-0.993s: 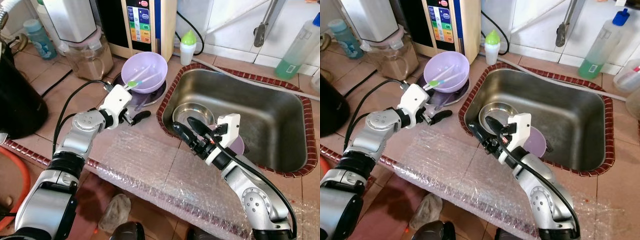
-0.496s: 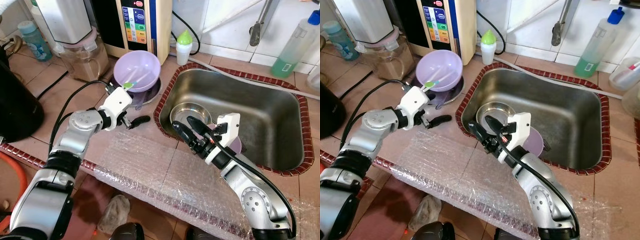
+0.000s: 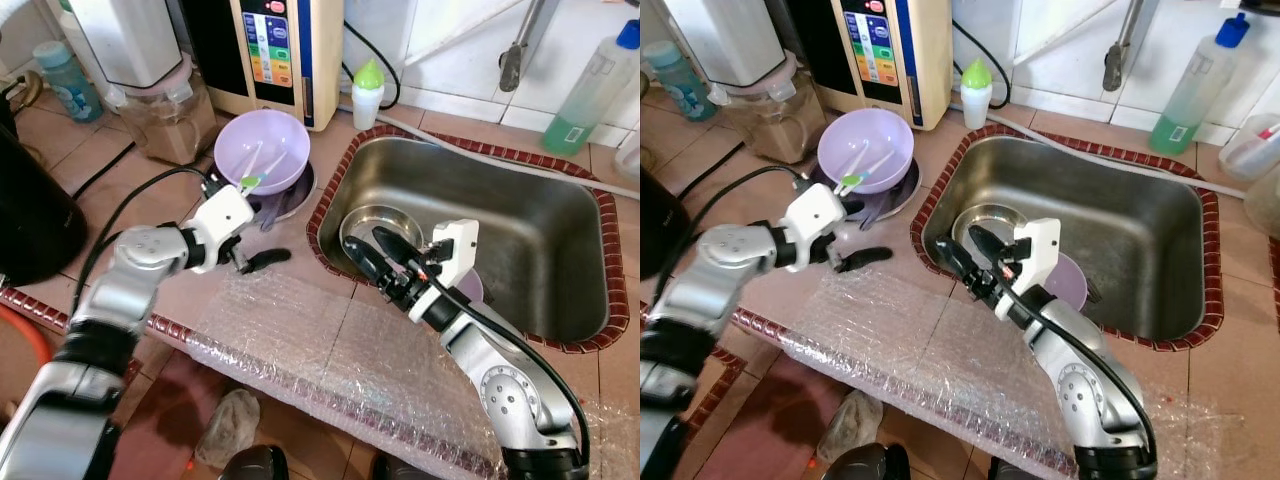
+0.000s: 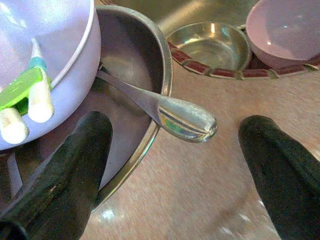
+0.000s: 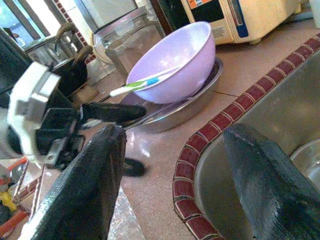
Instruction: Kitchen organization
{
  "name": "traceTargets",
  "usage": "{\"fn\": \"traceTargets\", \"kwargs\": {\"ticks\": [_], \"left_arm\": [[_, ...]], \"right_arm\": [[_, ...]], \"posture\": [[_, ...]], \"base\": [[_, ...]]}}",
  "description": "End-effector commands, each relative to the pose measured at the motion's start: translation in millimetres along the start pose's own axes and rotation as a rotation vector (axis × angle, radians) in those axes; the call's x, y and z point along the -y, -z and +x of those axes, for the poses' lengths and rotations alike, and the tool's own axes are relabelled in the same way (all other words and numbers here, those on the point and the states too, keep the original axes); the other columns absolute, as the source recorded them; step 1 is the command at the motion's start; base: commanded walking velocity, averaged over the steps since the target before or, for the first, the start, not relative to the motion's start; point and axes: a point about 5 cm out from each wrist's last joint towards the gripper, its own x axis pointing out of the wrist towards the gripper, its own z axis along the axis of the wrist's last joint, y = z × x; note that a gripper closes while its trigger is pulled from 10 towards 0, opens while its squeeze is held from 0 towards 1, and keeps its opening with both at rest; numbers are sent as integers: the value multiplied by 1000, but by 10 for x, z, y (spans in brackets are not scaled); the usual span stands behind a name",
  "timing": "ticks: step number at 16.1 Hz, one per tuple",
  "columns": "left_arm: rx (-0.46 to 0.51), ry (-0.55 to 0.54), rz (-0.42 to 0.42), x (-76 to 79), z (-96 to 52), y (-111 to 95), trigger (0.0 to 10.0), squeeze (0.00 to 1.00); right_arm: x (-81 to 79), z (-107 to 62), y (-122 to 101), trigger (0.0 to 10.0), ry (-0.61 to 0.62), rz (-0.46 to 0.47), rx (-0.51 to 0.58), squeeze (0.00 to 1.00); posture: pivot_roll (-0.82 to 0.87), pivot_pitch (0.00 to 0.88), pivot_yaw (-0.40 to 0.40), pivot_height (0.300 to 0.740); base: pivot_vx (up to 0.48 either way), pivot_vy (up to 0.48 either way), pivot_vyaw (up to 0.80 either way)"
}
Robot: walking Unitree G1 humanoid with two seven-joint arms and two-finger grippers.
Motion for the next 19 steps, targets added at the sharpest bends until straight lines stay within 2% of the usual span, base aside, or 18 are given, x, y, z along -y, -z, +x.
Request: {"fn": "traceTargets", "kwargs": {"ticks": [1, 3, 6, 10, 13, 14, 15, 19], "left_arm": [[-15, 35, -2, 35, -61, -6, 10000, 0], [-26, 65, -10, 90, -118, -5, 10000, 0], [-61, 149, -32, 264, -240, 25, 10000, 0], [-55, 172, -36, 385, -320, -40, 10000, 0], [-15, 48, -1, 276, -317, -103, 10000, 0], [27, -30, 5, 191, -347, -184, 10000, 0], [38, -65, 38, 171, -369, -225, 10000, 0], [92, -144, 44, 228, -462, -335, 10000, 0]], "right_arm": [[5, 18, -6, 10000, -4, -2, 5, 0], [4, 34, 0, 10000, -6, 0, 5, 0], [4, 58, 13, 10000, -11, 3, 3, 0], [12, 101, 17, 10000, -22, 2, 2, 0], [15, 133, 11, 10000, -25, 0, 5, 0], [28, 139, 8, 10000, -22, -5, 7, 0], [43, 142, 9, 10000, -19, -7, 6, 0], [90, 217, -10, 10000, -24, -15, 10, 0]], "posture": [[-90, 94, 74, 740], [-83, 92, 73, 740], [-71, 89, 69, 740], [-58, 82, 60, 740], [-52, 75, 53, 740], [-49, 71, 48, 740], [-46, 68, 44, 740], [-21, 47, 28, 740]], "base": [[0, 0, 0], [0, 0, 0], [0, 0, 0], [0, 0, 0], [0, 0, 0], [0, 0, 0], [0, 0, 0], [0, 0, 0]]}}
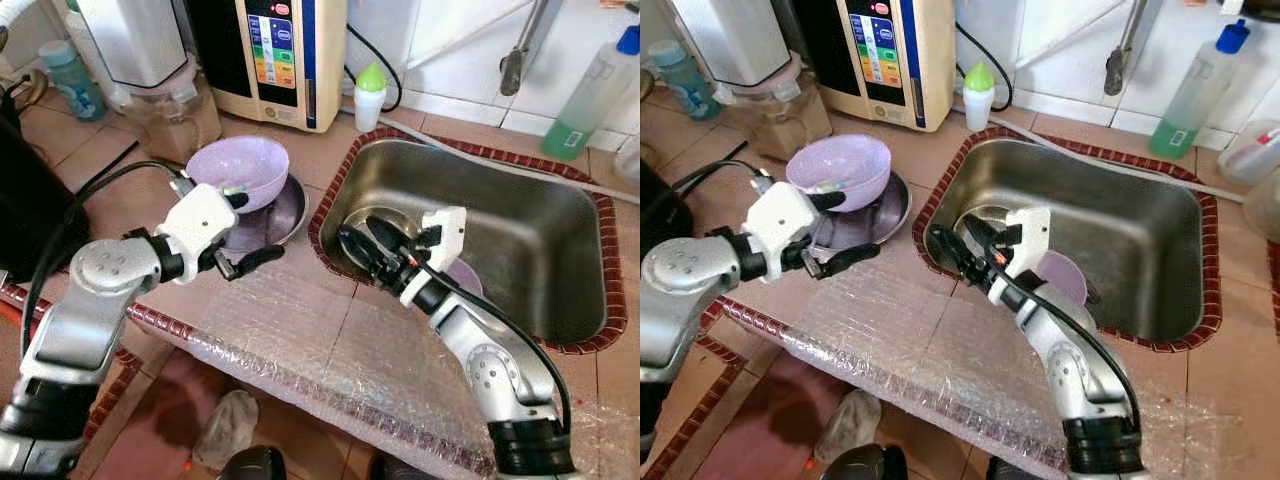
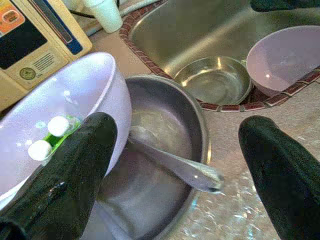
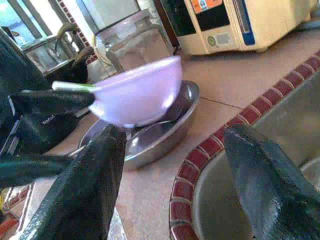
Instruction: Kitchen organization
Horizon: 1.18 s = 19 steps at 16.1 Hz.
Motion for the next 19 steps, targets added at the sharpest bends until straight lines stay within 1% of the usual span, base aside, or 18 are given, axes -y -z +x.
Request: {"fn": "traceTargets", "kwargs": {"ticks": [1, 2, 4, 5, 6, 7, 8, 10, 11, 12, 14, 15, 16, 17, 18, 19], "left_arm": [[-1, -12, 23, 13, -71, -40, 10000, 0], [-5, -10, 34, 30, -94, -43, 10000, 0], [0, 7, 36, 89, -158, -123, 10000, 0], [33, 16, 12, 144, -164, -190, 10000, 0], [44, 10, -4, 165, -160, -209, 10000, 0], [46, 4, -1, 187, -162, -210, 10000, 0], [58, -14, -5, 185, -157, -221, 10000, 0], [154, -109, 4, 171, -146, -339, 10000, 0], [200, -172, 0, 147, -140, -393, 10000, 275], [292, -288, 8, 115, -148, -482, 10000, 1000], [382, -432, 28, 117, -162, -553, 10000, 1000], [400, -473, 25, 124, -161, -558, 10000, 1000], [407, -566, 57, 158, -174, -502, 10000, 1000], [375, -648, 28, 184, -188, -345, 10000, 992], [345, -674, 12, 223, -190, -217, 10000, 518], [305, -683, -1, 282, -183, -60, 10000, 0]], "right_arm": [[1, 28, -8, 10000, -9, -6, 5, 0], [5, 37, -7, 10000, -12, -6, 5, 0], [15, 65, 2, 10000, -20, -6, 2, 0], [19, 94, 7, 10000, -25, -5, 0, 0], [22, 114, 10, 10000, -29, -5, -1, 0], [25, 144, 9, 10000, -36, -7, 0, 0], [33, 160, 5, 10000, -38, -8, 1, 0], [48, 192, 1, 10000, -35, -13, 8, 0], [58, 194, 3, 10000, -33, -14, 9, 0], [64, 199, 21, 10000, -29, -14, 8, 0], [76, 196, 38, 10000, -22, -13, 7, 0], [82, 197, 43, 10000, -21, -14, 7, 0], [87, 201, 50, 10000, -19, -15, 6, 0], [99, 201, 51, 10000, -14, -17, 4, 0], [108, 199, 53, 10000, -10, -19, 3, 0], [114, 197, 55, 10000, -4, -21, 3, 0]], "posture": [[-16, 44, 25, 740], [-8, 40, 20, 740], [4, 38, 12, 740], [16, 34, 4, 740], [19, 30, 2, 740], [26, 26, -2, 740], [30, 23, -4, 740], [39, 18, -7, 740], [41, 16, -7, 740], [43, 14, -7, 740], [44, 12, -10, 740], [43, 11, -11, 740], [41, 9, -13, 740], [37, 8, -13, 740], [37, 8, -14, 740], [33, 8, -14, 740]], "base": [[0, 0, 0], [0, 0, 0], [0, 0, 0], [0, 0, 0], [0, 0, 0], [0, 0, 0], [0, 0, 0], [0, 0, 0], [0, 0, 0], [0, 0, 0], [0, 0, 0], [0, 0, 0], [0, 0, 0], [0, 0, 0], [0, 0, 0], [0, 0, 0]]}}
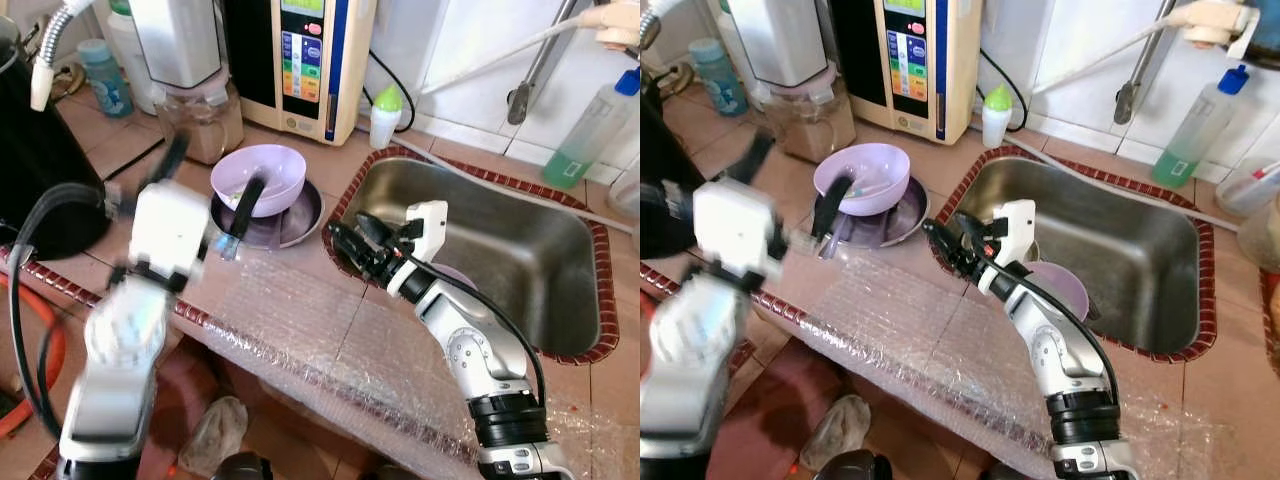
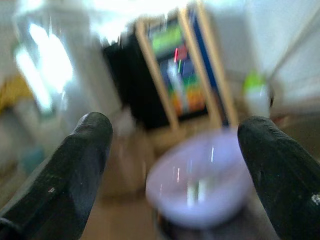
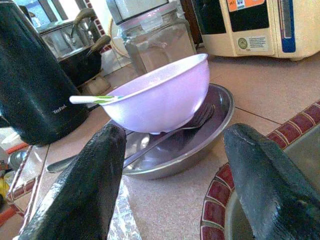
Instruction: Kitchen organization
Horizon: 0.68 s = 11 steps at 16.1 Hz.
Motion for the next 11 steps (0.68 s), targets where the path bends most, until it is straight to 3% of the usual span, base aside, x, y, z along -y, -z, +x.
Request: {"fn": "traceTargets", "kwargs": {"ticks": [1, 6, 8, 11], "left_arm": [[-19, -37, 17, -6, -35, 105, 10000, 0], [-53, -56, 13, 83, -3, 366, 10000, 0], [-37, -14, -8, 150, 84, 439, 10000, 0], [-15, 22, 1, 214, 203, 503, 10000, 0]], "right_arm": [[11, 9, -48, 10000, 2, -19, 17, 0], [-63, -19, -16, 10000, -55, -5, -3, 0], [-169, -57, 14, 10000, -140, 12, -32, 0], [-159, -71, 28, 10000, -122, 12, -33, 0]], "posture": [[30, 7, -14, 740], [19, 15, -17, 740], [6, 21, -14, 740], [-5, 26, -8, 740]], "base": [[0, 0, 0], [0, 0, 0], [0, 0, 0], [0, 0, 0]]}}
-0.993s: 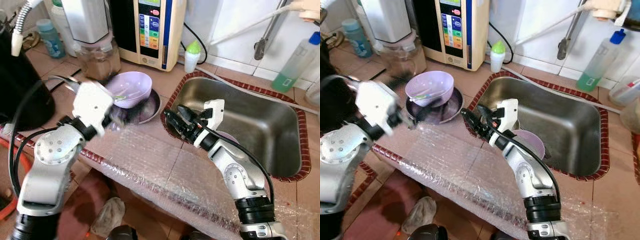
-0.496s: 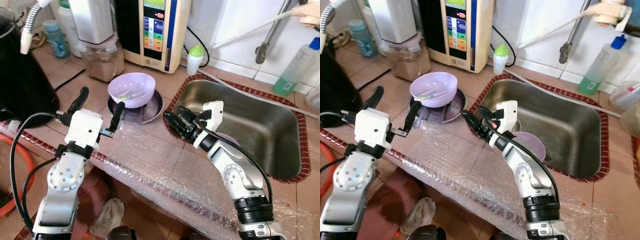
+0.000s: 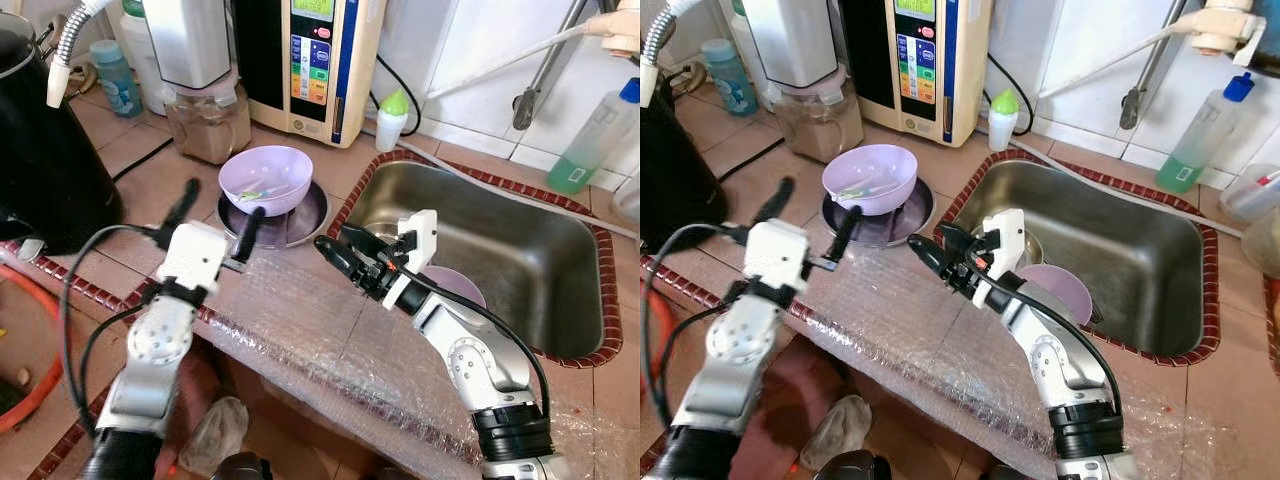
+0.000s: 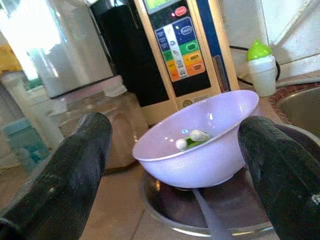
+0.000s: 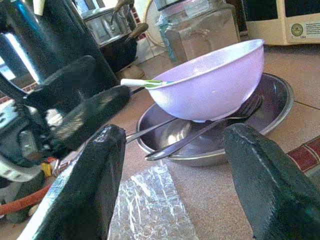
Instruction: Kitchen organization
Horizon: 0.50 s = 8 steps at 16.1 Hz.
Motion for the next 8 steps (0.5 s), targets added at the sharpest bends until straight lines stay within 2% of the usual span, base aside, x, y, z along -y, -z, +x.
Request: {"fn": "traceTargets", "kwargs": {"ticks": [1, 2, 3, 8], "left_arm": [[19, 22, 11, 39, 75, -4, 7765, 0], [24, 28, 8, 49, 107, 10, 4510, 0], [22, 27, 0, 50, 142, 34, 0, 0], [33, 32, -15, 27, 309, 72, 0, 0]], "right_arm": [[-20, -18, -28, 10000, -5, -10, 3, 0], [-29, -23, -26, 10000, -6, -9, 1, 0], [-26, -33, -28, 10000, 0, -12, 1, 0], [-4, -67, -42, 10000, 23, -17, 6, 0]], "posture": [[-8, 25, -6, 740], [-13, 25, -3, 740], [-20, 22, 4, 740], [-34, 22, 10, 740]], "base": [[0, 0, 0], [0, 0, 0], [0, 0, 0], [0, 0, 0]]}}
